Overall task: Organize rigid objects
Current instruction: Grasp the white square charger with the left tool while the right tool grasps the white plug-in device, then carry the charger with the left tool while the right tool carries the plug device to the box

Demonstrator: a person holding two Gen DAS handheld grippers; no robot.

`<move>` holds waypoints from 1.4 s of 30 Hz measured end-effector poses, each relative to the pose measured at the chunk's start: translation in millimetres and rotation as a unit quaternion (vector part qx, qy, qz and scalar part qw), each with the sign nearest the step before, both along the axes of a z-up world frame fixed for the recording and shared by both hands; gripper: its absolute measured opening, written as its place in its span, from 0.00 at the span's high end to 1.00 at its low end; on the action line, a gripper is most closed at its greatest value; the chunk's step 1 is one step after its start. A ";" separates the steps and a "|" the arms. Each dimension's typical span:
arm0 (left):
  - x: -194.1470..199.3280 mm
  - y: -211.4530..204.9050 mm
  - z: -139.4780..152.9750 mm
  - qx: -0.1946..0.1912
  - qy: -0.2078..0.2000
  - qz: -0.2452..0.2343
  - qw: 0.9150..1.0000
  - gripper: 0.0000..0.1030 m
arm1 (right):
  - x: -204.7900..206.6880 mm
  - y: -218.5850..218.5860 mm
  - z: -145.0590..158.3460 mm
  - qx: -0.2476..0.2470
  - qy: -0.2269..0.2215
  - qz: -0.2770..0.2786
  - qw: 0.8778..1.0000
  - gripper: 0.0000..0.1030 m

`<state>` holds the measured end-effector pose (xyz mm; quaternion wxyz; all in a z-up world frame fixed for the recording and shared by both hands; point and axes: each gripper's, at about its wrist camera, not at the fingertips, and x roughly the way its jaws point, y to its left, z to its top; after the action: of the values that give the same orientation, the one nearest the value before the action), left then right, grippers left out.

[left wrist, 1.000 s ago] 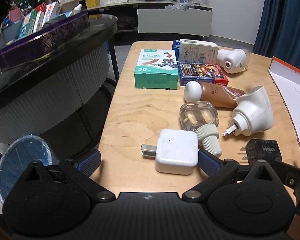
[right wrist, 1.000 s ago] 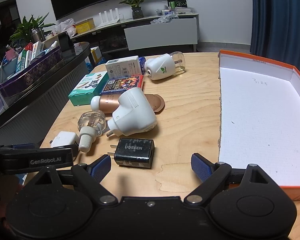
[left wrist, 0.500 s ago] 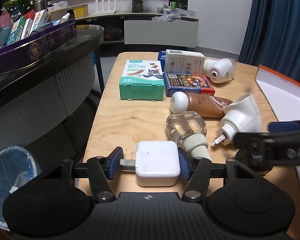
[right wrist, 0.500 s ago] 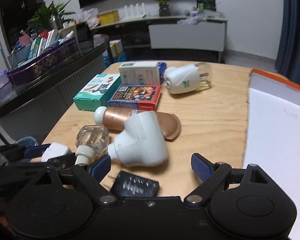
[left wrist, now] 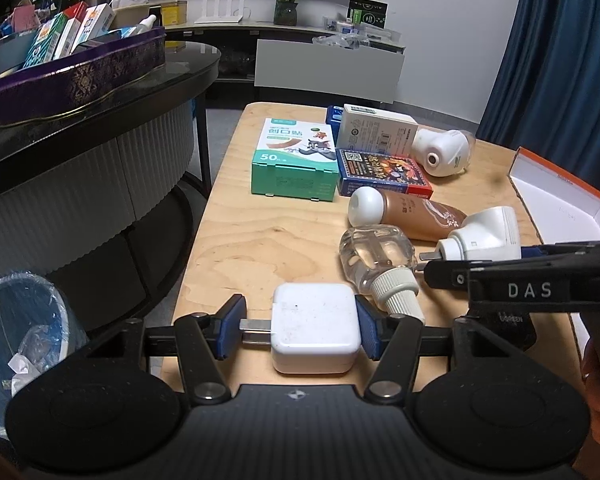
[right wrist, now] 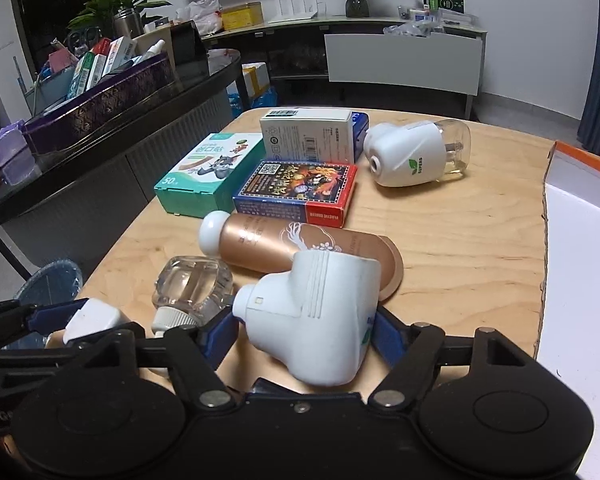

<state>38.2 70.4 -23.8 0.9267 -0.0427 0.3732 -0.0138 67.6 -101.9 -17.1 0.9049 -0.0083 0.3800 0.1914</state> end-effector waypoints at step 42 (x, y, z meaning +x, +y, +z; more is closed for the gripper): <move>72.6 -199.9 106.4 -0.041 -0.079 -0.220 0.971 0.43 | -40.5 -253.7 110.8 0.012 -0.120 -0.261 0.958 0.17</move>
<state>110.8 -129.5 82.6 0.9247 0.0035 0.2983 -0.2365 27.1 -355.6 93.7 0.9624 0.0792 0.2551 -0.0492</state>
